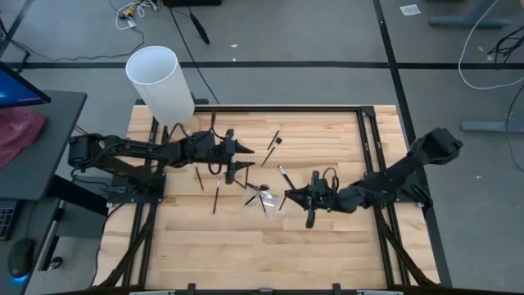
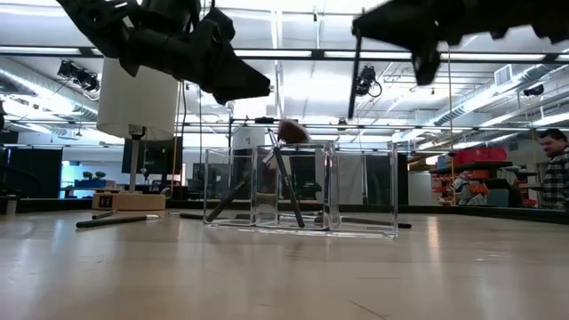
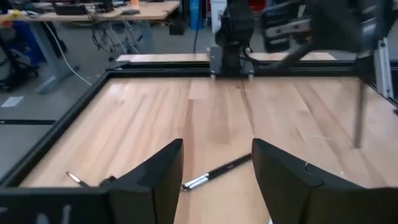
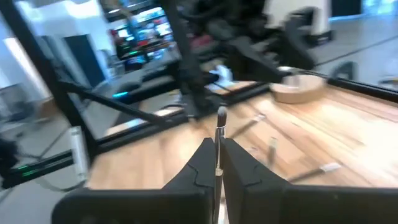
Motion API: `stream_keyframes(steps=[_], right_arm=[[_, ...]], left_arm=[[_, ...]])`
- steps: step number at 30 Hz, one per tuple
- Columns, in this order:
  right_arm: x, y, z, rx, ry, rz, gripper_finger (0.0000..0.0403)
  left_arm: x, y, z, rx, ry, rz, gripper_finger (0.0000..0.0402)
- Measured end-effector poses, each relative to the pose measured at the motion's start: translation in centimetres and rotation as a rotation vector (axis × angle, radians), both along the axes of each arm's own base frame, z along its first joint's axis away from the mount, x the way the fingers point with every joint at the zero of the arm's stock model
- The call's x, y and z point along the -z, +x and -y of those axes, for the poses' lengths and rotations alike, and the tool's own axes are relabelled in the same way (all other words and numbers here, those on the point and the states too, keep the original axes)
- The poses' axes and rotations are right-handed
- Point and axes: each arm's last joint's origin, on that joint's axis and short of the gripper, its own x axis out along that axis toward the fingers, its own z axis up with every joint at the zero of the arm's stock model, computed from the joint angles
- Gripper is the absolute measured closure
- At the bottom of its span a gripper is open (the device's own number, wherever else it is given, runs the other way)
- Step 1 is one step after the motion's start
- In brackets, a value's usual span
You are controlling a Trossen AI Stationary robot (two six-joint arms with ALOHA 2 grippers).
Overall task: Put items in baskets/containers
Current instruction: Put the black eyeshadow brush into the transparent organizer
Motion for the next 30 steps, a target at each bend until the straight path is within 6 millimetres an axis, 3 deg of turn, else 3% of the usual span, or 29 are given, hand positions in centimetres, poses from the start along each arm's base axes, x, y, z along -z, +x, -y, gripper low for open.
stream_keyframes(steps=[5,17,30], right_arm=[[2.8,0.1,-0.4,0.076,0.013,-0.033,0.0396],[6.4,1.6,-0.2,0.118,0.104,-0.050,0.0390],[7.5,1.7,-0.1,0.102,0.099,-0.114,0.0299]], left_arm=[[0.4,0.0,0.8,0.026,-0.010,-0.043,0.0225],[0.4,0.0,0.7,-0.081,0.037,-0.048,0.0232],[0.4,0.0,0.7,-0.076,0.063,-0.051,0.0232]])
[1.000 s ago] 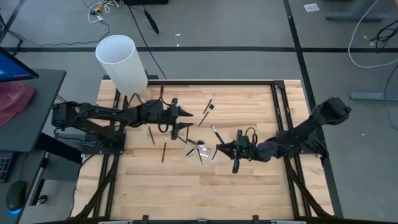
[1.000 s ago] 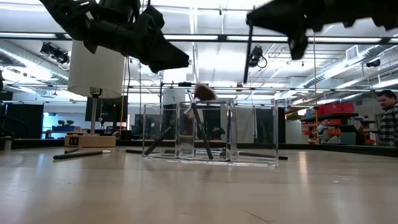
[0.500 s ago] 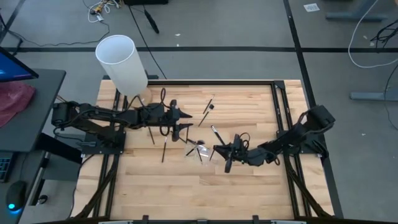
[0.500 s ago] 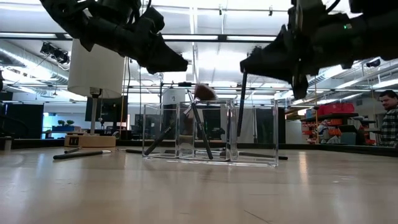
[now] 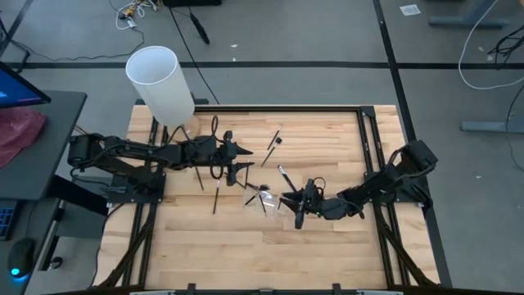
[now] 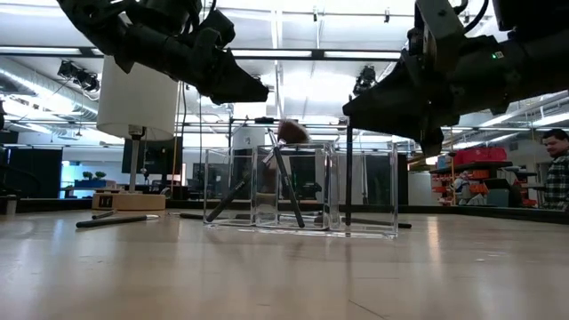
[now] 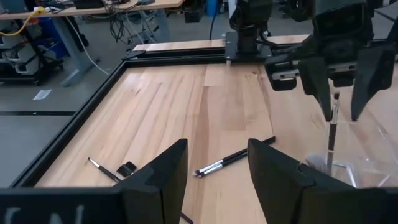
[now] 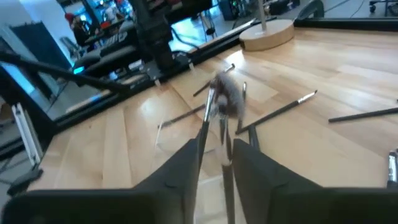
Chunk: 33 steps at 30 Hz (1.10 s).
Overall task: Put items in baskets/containers
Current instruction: Put the black eyeshadow brush into the transparent organizer
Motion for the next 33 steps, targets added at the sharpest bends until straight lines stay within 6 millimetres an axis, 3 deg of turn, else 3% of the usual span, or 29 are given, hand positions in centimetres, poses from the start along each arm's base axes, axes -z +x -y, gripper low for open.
stream_keyframes(steps=[9,22,26,33], right_arm=[[-2.1,-1.2,0.5,-0.029,-0.007,-0.080,0.0242],[-6.9,-4.3,3.1,0.019,0.008,-0.109,0.0238],[-6.7,-4.5,5.0,0.113,0.057,-0.156,0.0238],[-3.7,-3.8,8.5,0.234,0.139,-0.364,0.0238]], left_arm=[[0.0,0.0,0.0,0.001,0.002,-0.001,0.0232],[0.0,0.0,0.0,0.002,0.000,0.001,0.0232],[0.0,0.0,0.0,0.002,0.000,0.001,0.0232],[0.0,0.0,0.0,0.001,-0.001,0.002,0.0232]])
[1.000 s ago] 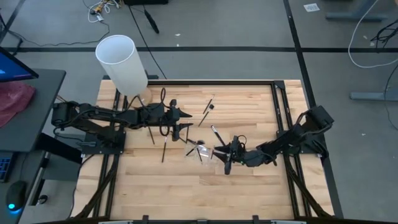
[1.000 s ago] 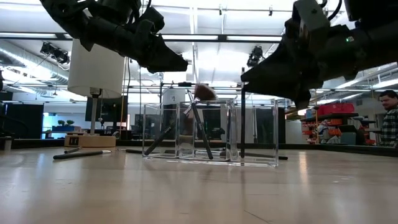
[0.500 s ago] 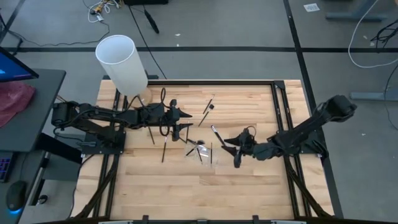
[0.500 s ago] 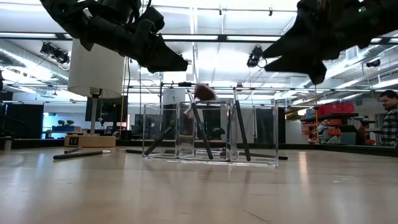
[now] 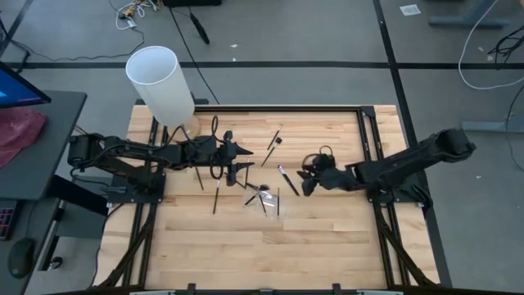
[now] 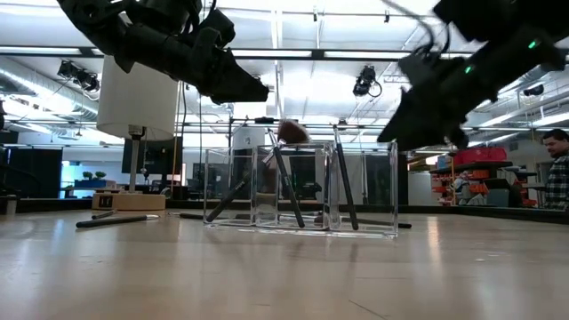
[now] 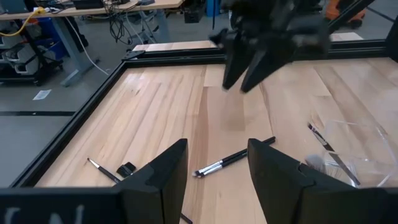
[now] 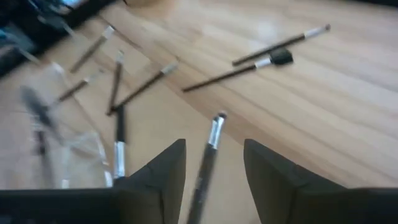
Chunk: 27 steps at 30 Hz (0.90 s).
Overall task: Put items in baskets/containers
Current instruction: Put the black eyeshadow brush into the transparent organizer
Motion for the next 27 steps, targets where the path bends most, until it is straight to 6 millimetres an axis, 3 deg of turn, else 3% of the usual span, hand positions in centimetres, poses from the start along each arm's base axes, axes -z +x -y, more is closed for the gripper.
stream_keyframes(steps=[15,27], right_arm=[[7.5,4.0,0.7,-0.058,-0.048,-0.114,0.0238],[8.8,4.0,1.1,-0.050,-0.097,-0.177,0.0262]], left_arm=[[0.0,0.0,0.0,0.000,0.001,-0.001,0.0232],[0.0,0.0,0.0,0.000,0.001,-0.001,0.0232]])
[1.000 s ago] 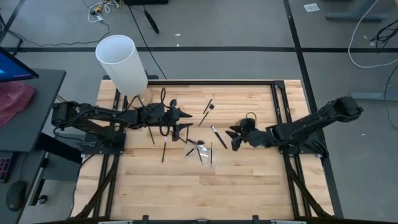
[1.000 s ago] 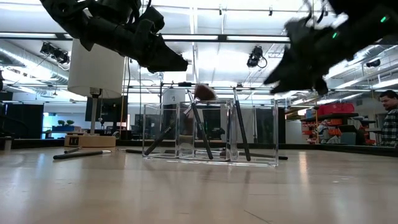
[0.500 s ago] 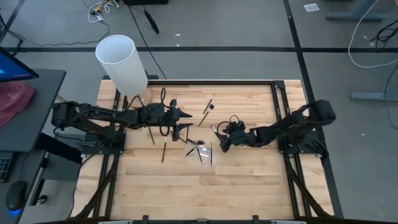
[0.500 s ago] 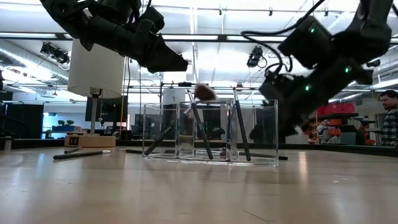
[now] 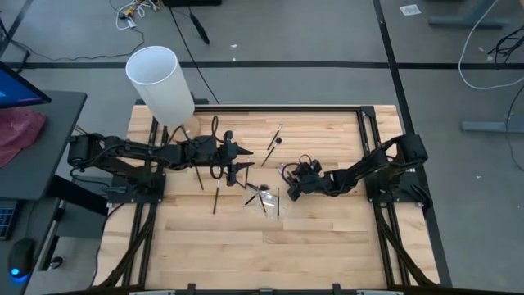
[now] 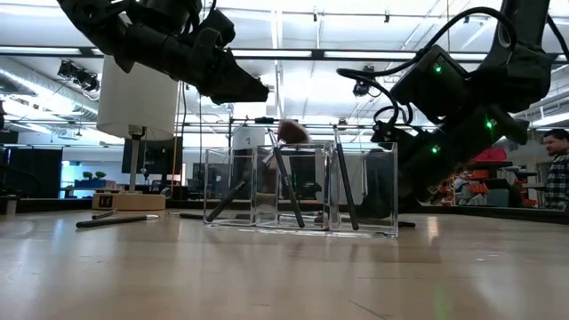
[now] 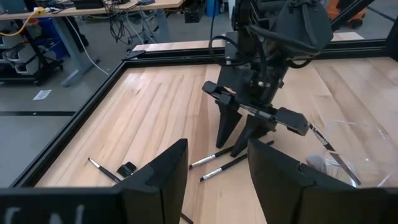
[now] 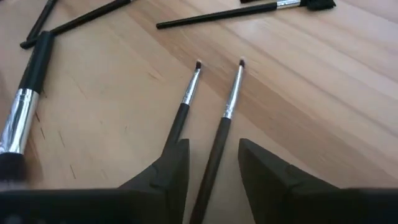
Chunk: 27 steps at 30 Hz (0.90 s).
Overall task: Put items in baskets/containers
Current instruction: Put the black eyeshadow brush into the transparent organizer
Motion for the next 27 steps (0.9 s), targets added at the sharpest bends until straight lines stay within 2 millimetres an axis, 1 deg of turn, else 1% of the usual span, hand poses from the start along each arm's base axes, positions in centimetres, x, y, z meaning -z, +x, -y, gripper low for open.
stream_keyframes(steps=[7,11,14,15,19,23,27], right_arm=[[0.3,-0.2,0.4,0.001,-0.026,-0.058,0.0301],[1.1,-0.3,0.7,-0.021,-0.055,-0.108,0.0346],[1.6,-0.4,0.7,-0.015,-0.065,-0.111,0.0386],[1.6,-0.5,0.7,-0.013,-0.063,-0.108,0.0391],[1.9,-1.0,0.8,-0.017,-0.050,-0.088,0.0390],[2.1,-1.5,0.8,-0.029,-0.036,-0.032,0.0396],[1.9,-1.6,0.8,-0.038,-0.038,0.002,0.0397]], left_arm=[[0.0,0.0,0.0,0.000,0.000,0.000,0.0232],[0.0,0.0,0.0,0.000,0.000,0.000,0.0232],[0.0,0.0,0.0,0.000,-0.001,0.000,0.0232],[0.0,0.0,0.0,-0.001,-0.005,-0.001,0.0232],[0.0,0.0,0.0,-0.001,-0.008,-0.001,0.0232],[0.1,0.0,0.0,-0.001,-0.009,-0.011,0.0232],[0.3,-0.1,0.0,-0.001,-0.011,-0.028,0.0232]])
